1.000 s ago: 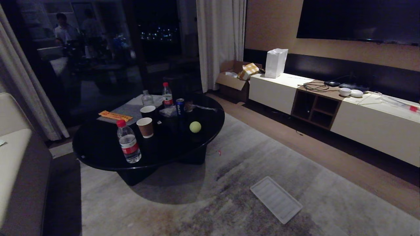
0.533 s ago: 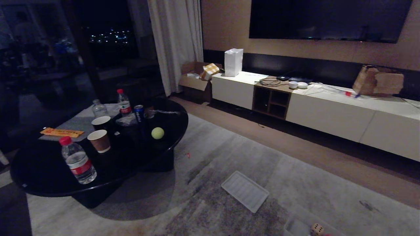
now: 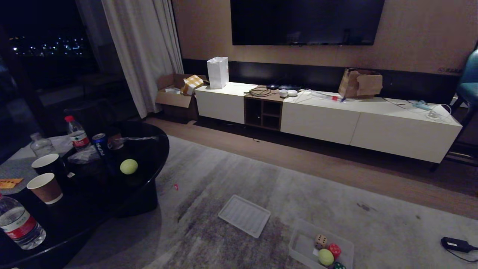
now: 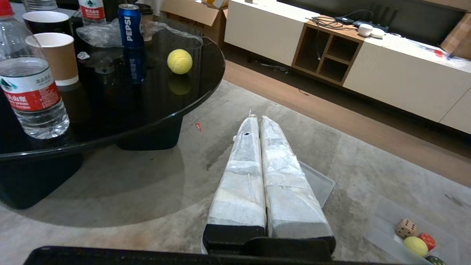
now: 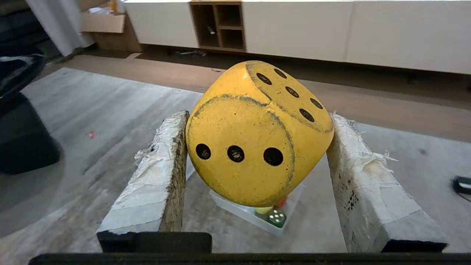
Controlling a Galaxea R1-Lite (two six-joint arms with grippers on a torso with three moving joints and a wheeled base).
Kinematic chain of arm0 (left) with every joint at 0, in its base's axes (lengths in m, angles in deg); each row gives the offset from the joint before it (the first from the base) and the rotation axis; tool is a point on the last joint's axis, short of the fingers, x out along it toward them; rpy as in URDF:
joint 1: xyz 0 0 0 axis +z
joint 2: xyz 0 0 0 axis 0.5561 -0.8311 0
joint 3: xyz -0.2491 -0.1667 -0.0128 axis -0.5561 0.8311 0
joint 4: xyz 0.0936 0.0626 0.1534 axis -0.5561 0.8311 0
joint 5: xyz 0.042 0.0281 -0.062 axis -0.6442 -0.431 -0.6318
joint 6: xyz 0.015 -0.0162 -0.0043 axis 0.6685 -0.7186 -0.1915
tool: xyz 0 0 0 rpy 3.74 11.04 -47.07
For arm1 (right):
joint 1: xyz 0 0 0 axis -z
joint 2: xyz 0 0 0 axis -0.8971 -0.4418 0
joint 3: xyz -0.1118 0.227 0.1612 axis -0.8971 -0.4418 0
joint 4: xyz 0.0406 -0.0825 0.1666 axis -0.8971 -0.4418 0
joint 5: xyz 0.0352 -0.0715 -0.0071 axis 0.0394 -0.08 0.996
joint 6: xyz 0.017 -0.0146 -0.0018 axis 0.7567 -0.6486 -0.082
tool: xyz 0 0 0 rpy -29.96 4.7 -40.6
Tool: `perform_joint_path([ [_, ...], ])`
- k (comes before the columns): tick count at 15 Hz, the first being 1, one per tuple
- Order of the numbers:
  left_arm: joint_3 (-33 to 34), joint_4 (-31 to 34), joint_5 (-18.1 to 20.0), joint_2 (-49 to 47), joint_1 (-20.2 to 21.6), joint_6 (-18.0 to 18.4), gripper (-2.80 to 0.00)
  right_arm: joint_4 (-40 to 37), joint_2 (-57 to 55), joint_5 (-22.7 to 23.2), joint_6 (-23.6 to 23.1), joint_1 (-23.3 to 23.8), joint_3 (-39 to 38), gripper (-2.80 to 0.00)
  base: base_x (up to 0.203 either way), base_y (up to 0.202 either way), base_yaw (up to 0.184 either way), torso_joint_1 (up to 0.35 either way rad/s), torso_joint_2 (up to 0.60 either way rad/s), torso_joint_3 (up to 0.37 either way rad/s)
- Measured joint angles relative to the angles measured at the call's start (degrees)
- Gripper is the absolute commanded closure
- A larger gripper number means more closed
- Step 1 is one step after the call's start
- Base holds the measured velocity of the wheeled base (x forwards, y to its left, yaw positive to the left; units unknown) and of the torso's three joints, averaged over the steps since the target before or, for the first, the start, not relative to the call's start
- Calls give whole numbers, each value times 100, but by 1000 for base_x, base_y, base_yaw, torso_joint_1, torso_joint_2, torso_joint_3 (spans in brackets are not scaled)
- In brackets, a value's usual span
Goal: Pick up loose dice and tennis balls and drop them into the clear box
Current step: Put the toys in the box
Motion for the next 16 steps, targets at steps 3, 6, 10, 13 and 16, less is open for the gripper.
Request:
perform_joint_path([
  [3,0,-1,1,0,0,2,0,0,0,0,0,0,0,0,0,0,0,-2,2,-45],
  [6,0,-1,1,0,0,1,0,0,0,0,2,0,0,0,0,0,0,4,2,-178],
  [10,0,0,1,0,0,0,0,0,0,0,0,1,0,0,0,0,0,3,1,-199],
  [13,0,-4,1,0,0,2,0,-2,0,0,2,1,0,0,0,0,0,5,2,-194],
  [16,0,-1,1,0,0,2,0,0,0,0,2,0,0,0,0,0,0,2,4,-203],
])
